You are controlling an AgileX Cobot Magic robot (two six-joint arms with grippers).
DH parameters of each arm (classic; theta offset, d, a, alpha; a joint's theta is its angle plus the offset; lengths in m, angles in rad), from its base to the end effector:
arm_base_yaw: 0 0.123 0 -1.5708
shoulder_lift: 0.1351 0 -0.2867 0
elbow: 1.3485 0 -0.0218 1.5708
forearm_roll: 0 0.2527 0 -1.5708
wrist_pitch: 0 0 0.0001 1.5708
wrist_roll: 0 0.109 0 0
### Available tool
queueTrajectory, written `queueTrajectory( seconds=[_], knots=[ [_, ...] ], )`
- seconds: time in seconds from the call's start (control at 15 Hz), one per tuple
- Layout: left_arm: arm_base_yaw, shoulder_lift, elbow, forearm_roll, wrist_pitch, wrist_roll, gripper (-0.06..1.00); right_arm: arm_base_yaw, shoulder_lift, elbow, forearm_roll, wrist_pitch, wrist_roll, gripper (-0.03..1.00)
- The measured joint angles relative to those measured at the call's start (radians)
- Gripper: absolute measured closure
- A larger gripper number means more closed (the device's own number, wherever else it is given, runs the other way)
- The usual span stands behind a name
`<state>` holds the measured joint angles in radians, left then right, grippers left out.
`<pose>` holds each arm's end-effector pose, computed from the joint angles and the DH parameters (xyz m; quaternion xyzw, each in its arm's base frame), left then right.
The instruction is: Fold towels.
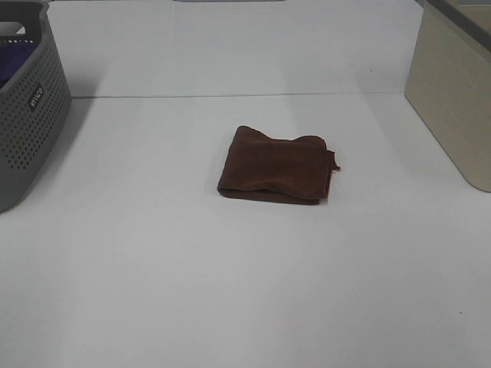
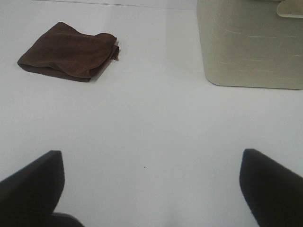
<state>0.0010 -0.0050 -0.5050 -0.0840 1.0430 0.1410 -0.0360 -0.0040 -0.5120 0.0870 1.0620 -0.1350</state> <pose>0.0106 -0.0079 0.2735 0.0606 0.8430 -0.0041 0.5345 0.0093 0.0079 0.2737 -0.0440 0.8474 -0.0018 0.5291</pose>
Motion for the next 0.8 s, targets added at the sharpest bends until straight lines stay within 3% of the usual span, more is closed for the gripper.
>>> queueTrajectory(
  seconds=[0.8],
  knots=[
    [0.0, 0.0, 0.0, 0.0, 0.0, 0.0, 0.18, 0.0, 0.0, 0.0, 0.0, 0.0, 0.0, 0.01]
  ],
)
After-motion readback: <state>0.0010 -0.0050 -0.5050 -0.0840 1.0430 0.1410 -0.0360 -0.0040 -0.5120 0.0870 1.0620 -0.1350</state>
